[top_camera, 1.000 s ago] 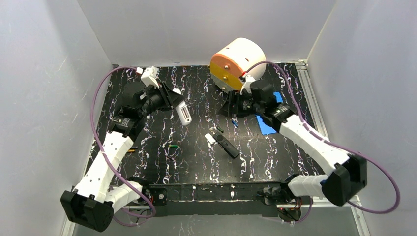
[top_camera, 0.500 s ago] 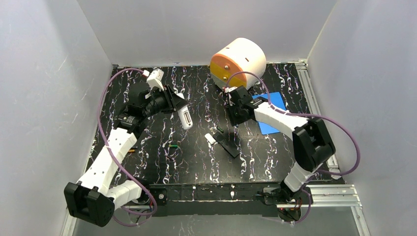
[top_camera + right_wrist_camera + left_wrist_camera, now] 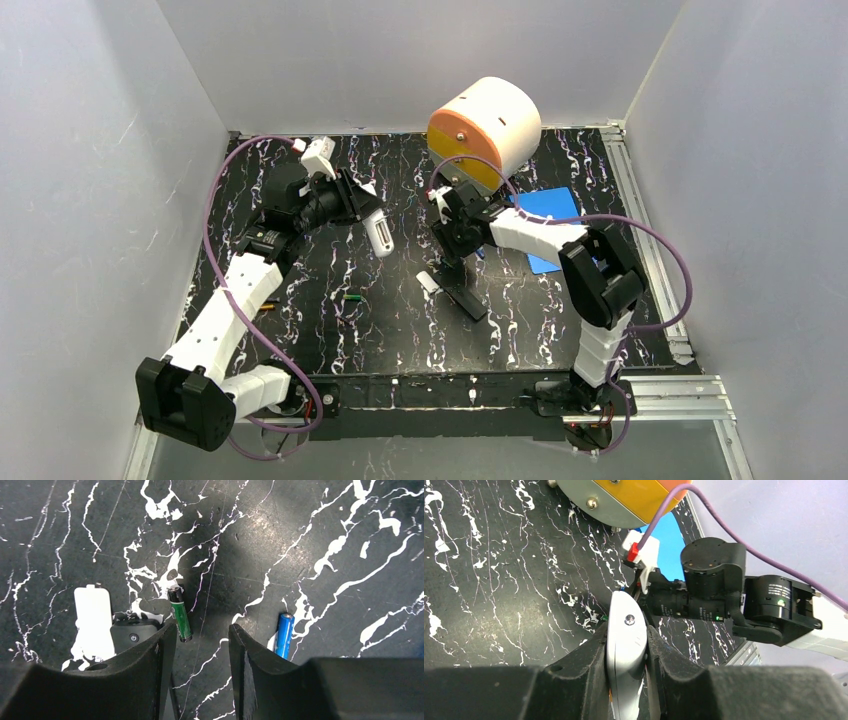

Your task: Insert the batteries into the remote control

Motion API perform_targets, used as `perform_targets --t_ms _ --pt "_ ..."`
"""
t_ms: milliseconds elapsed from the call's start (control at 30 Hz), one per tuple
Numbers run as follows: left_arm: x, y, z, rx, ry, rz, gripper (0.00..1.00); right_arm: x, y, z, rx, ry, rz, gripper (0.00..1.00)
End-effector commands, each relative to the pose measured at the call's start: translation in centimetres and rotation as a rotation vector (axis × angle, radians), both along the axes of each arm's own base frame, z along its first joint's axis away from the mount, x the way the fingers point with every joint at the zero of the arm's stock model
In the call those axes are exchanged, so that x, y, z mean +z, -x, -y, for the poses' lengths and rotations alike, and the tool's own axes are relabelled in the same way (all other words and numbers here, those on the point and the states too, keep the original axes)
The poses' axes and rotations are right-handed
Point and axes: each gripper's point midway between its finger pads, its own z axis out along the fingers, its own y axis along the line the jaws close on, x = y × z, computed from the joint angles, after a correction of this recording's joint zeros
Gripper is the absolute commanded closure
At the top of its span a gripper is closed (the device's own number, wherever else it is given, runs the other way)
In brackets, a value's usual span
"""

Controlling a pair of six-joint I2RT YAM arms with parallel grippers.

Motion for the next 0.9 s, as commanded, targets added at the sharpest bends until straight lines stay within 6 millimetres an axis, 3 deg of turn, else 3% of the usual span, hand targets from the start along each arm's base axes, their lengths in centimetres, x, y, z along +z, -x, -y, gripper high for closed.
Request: perform_targets --t_ms 0,267,433,633,867 --pt "0.8 -0.5 -0.3 0.014 -0.001 0.033 1.0 0.9 -1.3 -2.0 0.053 -0.044 0.033 0.49" --pt "0.6 -0.7 -0.5 0.017 -0.019 0.03 1.0 -0.4 -0.9 -3.0 0.084 -0.001 0.005 0.5" --pt "0.5 -0.8 -0.6 0.012 -0.034 0.035 1.0 -1.5 -1.6 -1.9 0.05 0.096 0.024 0.57" --pt "0.5 -0.9 -0.9 0.013 -0.047 0.042 1.0 -2.7 -0.3 -1.5 0.084 0.19 0.015 0.66" --pt "0.3 -1.1 -0.9 0.007 -0.046 0.039 1.0 -4.3 1.3 -0.4 0.029 0.226 -0.074 0.64"
